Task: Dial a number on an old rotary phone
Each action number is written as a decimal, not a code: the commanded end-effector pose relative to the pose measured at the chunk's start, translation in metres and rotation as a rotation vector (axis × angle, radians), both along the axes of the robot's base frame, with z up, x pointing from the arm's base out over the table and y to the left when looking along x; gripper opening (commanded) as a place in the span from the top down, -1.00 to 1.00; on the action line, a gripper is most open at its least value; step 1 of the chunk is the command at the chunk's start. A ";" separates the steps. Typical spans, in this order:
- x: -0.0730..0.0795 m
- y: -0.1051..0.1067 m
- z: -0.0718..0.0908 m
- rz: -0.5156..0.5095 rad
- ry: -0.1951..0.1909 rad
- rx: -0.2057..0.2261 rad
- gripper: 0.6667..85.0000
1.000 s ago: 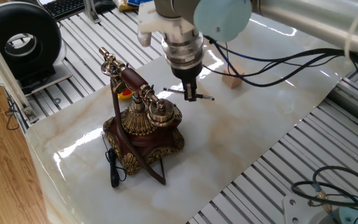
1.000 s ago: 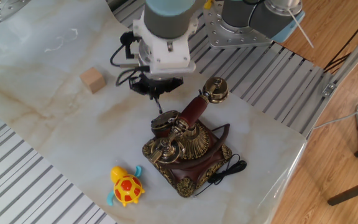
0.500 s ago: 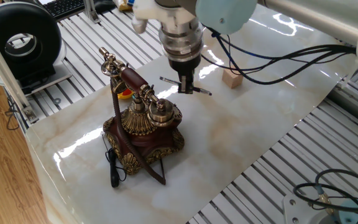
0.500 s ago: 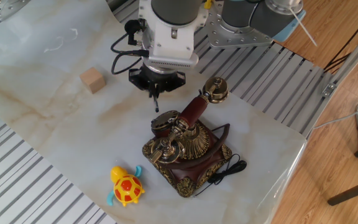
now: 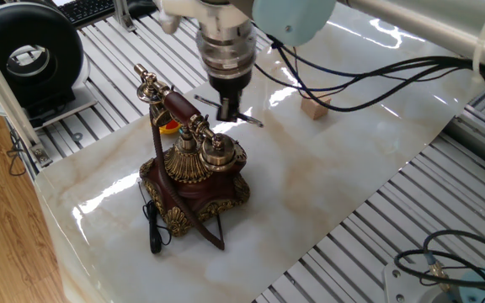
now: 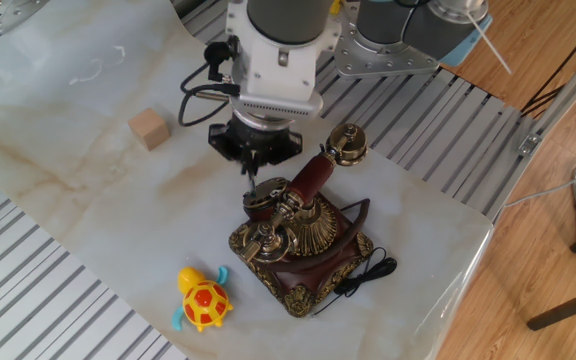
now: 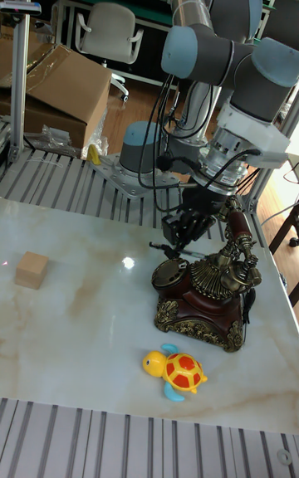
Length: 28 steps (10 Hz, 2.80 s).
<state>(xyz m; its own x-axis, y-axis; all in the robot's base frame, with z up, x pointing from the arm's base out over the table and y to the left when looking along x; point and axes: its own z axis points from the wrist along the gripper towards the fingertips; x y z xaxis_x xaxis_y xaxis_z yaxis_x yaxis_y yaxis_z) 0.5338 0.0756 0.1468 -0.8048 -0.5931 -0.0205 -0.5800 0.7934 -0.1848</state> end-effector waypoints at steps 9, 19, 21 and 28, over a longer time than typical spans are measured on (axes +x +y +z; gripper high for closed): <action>0.033 0.034 0.002 -0.002 -0.150 0.202 0.98; 0.019 0.035 0.003 0.000 -0.168 0.251 0.98; 0.023 0.023 0.001 0.058 -0.170 0.186 0.98; 0.007 -0.053 -0.010 0.430 -0.010 -0.162 0.98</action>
